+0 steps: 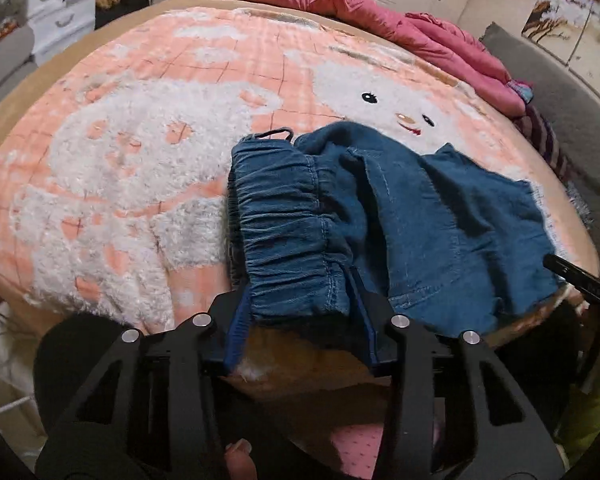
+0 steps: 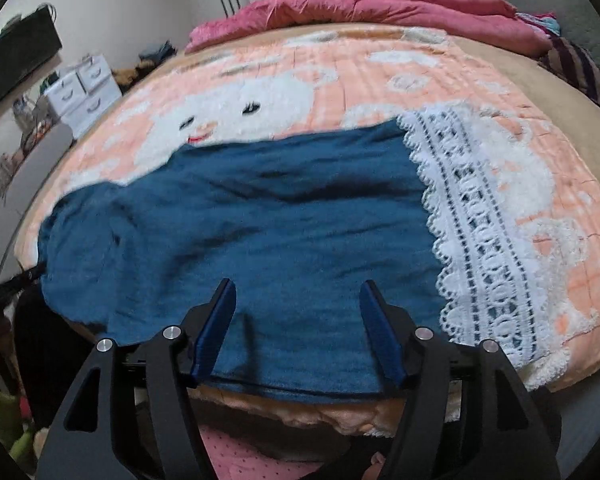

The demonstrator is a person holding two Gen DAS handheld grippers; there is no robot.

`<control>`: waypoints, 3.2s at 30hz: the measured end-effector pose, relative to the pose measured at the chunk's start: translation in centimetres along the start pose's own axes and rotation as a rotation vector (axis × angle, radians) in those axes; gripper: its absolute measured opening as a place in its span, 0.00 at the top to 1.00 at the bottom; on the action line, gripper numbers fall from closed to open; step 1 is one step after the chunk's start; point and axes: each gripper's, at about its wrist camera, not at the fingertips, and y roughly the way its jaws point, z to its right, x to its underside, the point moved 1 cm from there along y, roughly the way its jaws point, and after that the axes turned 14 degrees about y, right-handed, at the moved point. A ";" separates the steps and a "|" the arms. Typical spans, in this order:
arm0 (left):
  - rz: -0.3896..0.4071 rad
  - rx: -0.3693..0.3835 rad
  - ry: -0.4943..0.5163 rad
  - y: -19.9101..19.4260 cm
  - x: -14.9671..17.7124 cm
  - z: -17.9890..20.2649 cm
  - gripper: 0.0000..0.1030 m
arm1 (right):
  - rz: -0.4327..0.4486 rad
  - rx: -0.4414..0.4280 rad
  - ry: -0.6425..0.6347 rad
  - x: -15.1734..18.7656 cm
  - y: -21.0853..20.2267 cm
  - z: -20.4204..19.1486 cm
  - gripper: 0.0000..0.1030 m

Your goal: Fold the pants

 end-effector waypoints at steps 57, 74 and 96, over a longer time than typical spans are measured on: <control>-0.143 0.298 0.097 14.8 -15.7 11.6 0.87 | -0.116 -0.213 0.260 -15.2 6.3 11.9 0.53; -0.027 0.287 0.280 12.0 -13.9 14.2 0.79 | 0.192 -0.154 -0.320 -8.3 -1.0 5.0 0.76; -0.058 0.219 0.262 15.6 -18.2 15.2 0.97 | 0.165 0.046 -0.078 -14.3 3.3 8.9 0.84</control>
